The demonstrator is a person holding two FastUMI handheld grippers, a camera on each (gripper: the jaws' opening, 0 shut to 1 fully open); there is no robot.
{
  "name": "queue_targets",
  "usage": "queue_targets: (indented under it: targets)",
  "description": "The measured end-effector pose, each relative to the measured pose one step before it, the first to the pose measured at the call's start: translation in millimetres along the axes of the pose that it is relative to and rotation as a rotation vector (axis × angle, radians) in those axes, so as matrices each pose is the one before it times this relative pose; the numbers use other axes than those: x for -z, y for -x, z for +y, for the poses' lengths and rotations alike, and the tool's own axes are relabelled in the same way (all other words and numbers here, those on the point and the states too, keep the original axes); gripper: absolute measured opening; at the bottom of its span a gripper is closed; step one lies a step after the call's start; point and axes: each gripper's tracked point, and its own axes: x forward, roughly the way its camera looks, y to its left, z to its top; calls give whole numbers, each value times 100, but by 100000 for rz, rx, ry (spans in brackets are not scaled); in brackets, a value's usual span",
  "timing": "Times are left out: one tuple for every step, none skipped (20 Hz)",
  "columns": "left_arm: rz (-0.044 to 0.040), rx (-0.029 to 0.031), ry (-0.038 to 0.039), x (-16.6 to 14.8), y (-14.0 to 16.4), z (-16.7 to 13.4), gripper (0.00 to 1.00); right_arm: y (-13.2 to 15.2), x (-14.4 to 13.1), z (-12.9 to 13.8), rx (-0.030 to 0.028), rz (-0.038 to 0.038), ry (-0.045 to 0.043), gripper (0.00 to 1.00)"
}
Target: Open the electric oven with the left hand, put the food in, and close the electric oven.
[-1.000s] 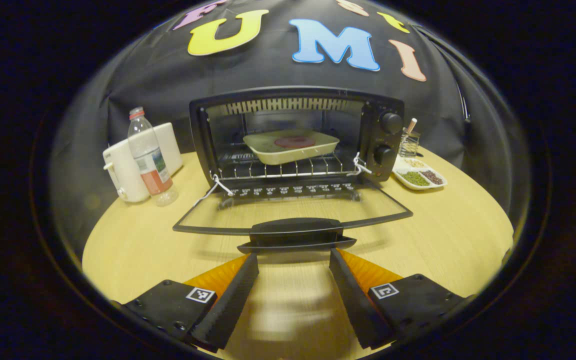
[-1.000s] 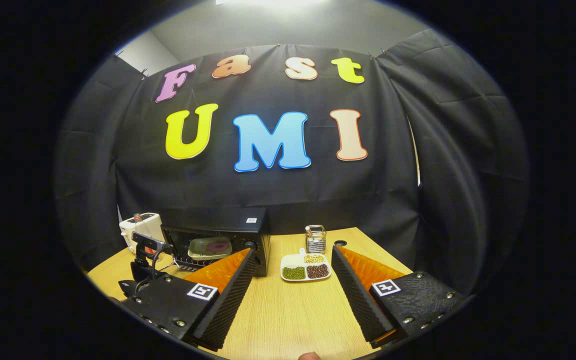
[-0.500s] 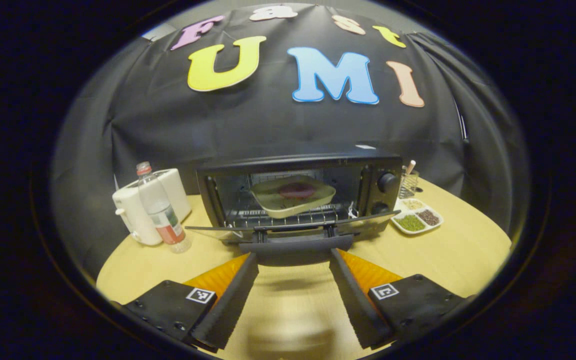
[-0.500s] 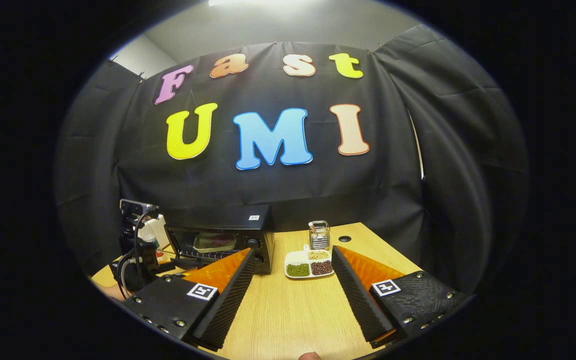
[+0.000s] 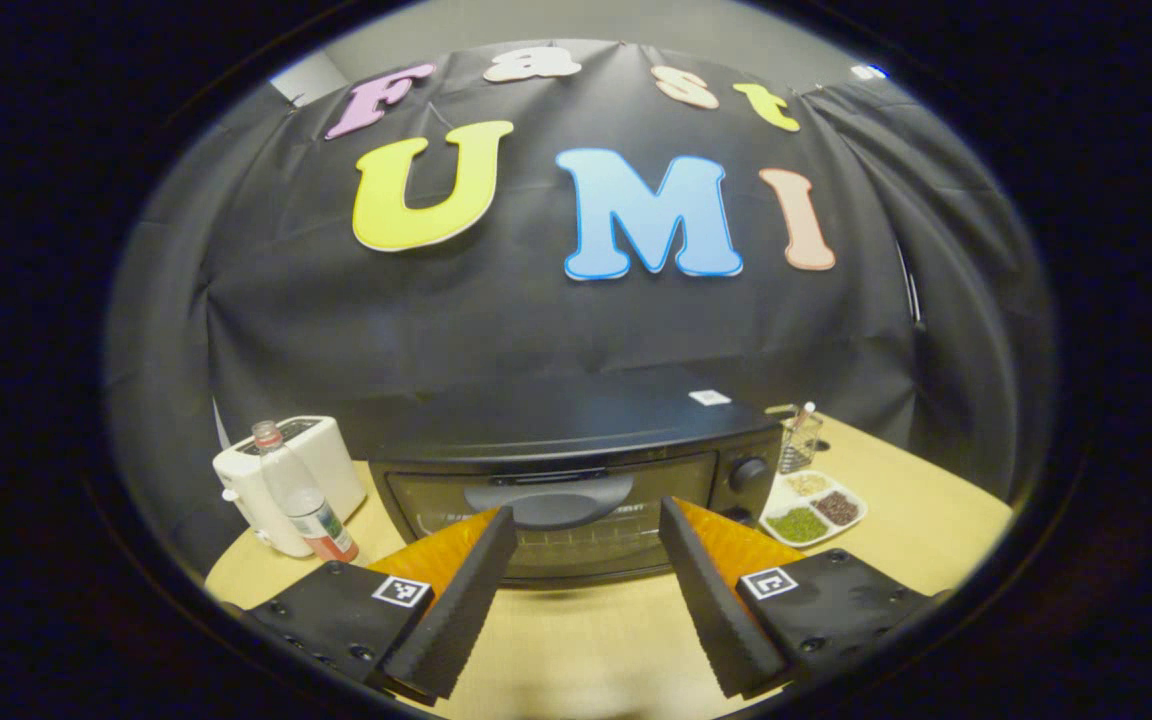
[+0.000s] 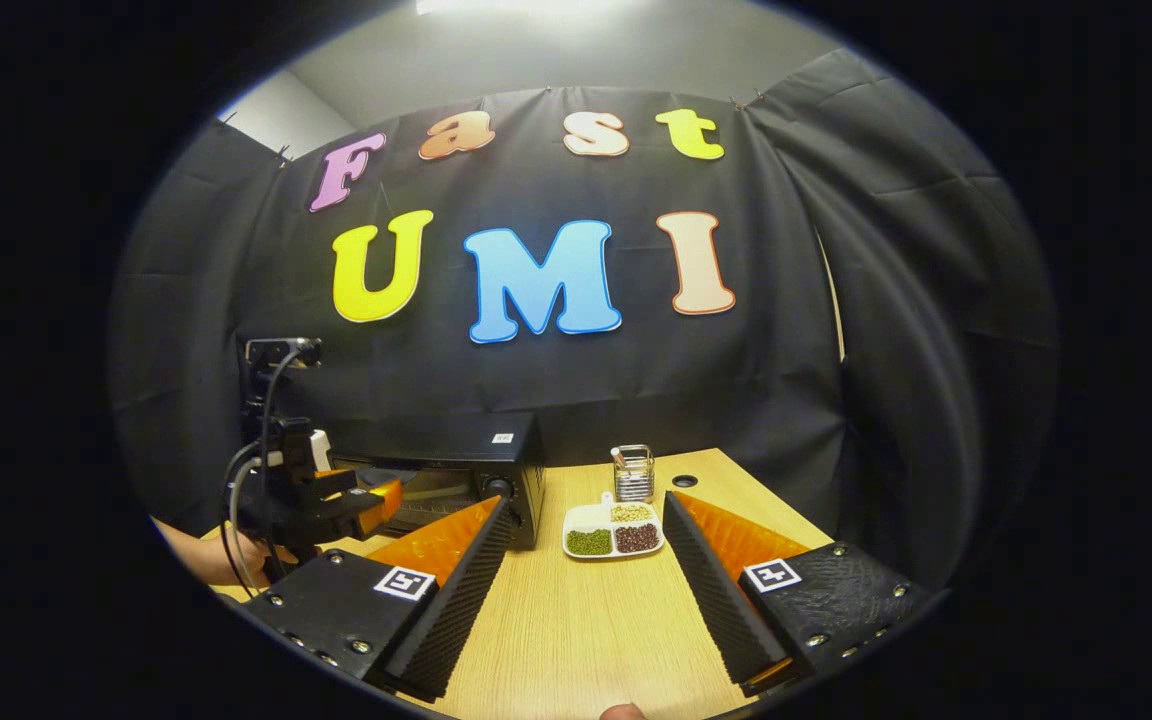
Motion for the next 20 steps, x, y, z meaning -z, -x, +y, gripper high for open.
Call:
queue_targets:
  targets:
    - [-1666, 560, 1516, -1041, 1258, -674, 97, 82, -377, -230, -524, -1414, 96, 97]
    - [-2086, 335, 954, -1002, 1352, -822, 100, 267, -373, -264, -1381, -1332, 22, 97]
    - [-2409, -315, 345, -1130, 1541, -721, 100, 226, -87, -53, -2037, -768, 189, 97]
    - [-2329, -557, 6, -1183, 1696, -751, 100, 247, -209, -113, -2394, -602, 691, 97]
    - [-2645, -670, 241, -1228, 1741, -687, 100, 465, -43, -364, -2079, -71, 788, 97]
    - [-2559, -355, 528, -1357, 1974, -886, 100, 517, -117, -320, -2239, -557, 605, 97]
    - [-1458, -1156, 577, -950, 1912, -648, 95, 469, -395, -429, -1397, -765, 269, 97]
    - [-1515, -1219, 300, -964, 1983, -419, 91, 662, -257, -479, -1101, -840, 45, 97]
    - [-1839, -927, -66, -1096, 1975, -461, 96, 759, -335, -236, -1602, -1486, 71, 97]
    - [-2253, -1847, -752, -1225, 1972, -231, 94, 650, -474, -210, -1246, -1771, 507, 97]
    - [-1873, -1989, -1193, -1121, 1928, 53, 97, 572, -271, -240, -986, -1229, 1025, 96]
    - [-1199, -1107, -1116, -803, 2012, -97, 97, 402, -114, -170, -530, -82, 1267, 96]
    - [-1552, 567, -1262, -914, 1680, -281, 100, 398, 35, -250, -375, 376, 1110, 96]
    - [-1083, 759, -1655, -700, 1494, -258, 100, 395, -323, -206, 443, -1101, 414, 96]
    - [-238, 37, -1799, -413, 1090, 122, 97, 380, -728, -117, 367, -1799, -207, 96]
    - [-213, -285, -1262, -279, 946, 391, 100, 100, -532, 9, 335, -1667, -572, 96]
    - [-532, -266, -686, -285, 863, 274, 100, 59, -204, 2, 765, -772, -538, 96]
    - [-554, -26, -301, -242, 662, 292, 100, 82, -194, 13, 992, -368, -221, 96]
    - [-750, -162, 238, -283, 635, 351, 100, -8, -416, 181, 506, -965, 113, 96]
    - [277, -201, 401, -63, 398, 489, 100, 64, -437, 300, 552, -951, 311, 96]
